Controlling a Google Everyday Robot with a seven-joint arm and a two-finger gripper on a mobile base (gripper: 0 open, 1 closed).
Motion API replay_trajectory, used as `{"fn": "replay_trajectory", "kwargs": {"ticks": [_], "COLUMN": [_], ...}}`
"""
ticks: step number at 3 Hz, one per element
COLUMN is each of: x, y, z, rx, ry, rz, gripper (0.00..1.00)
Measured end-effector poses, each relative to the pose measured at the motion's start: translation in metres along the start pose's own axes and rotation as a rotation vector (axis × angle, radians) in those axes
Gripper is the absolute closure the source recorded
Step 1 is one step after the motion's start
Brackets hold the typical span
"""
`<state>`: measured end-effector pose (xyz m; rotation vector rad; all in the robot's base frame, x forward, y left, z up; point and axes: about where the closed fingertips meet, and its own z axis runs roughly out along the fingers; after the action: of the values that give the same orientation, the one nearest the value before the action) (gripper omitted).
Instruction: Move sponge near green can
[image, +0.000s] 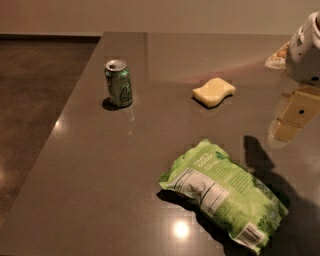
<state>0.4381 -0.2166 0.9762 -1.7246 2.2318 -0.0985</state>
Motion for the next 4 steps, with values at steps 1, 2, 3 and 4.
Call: {"fn": "replay_trajectory", "kwargs": {"ticks": [1, 2, 3, 4], "x": [0.000, -0.007, -0.015, -0.021], "y": [0.000, -0.014, -0.039, -0.067], "z": [0.000, 0.014, 0.042, 0.071], "rx": [0.001, -0.005, -0.027, -0.039], "ry": [-0.001, -0.013, -0.023, -0.022], "rz": [0.000, -0.018, -0.047, -0.084], "gripper": [0.00, 0.00, 0.00, 0.00]}}
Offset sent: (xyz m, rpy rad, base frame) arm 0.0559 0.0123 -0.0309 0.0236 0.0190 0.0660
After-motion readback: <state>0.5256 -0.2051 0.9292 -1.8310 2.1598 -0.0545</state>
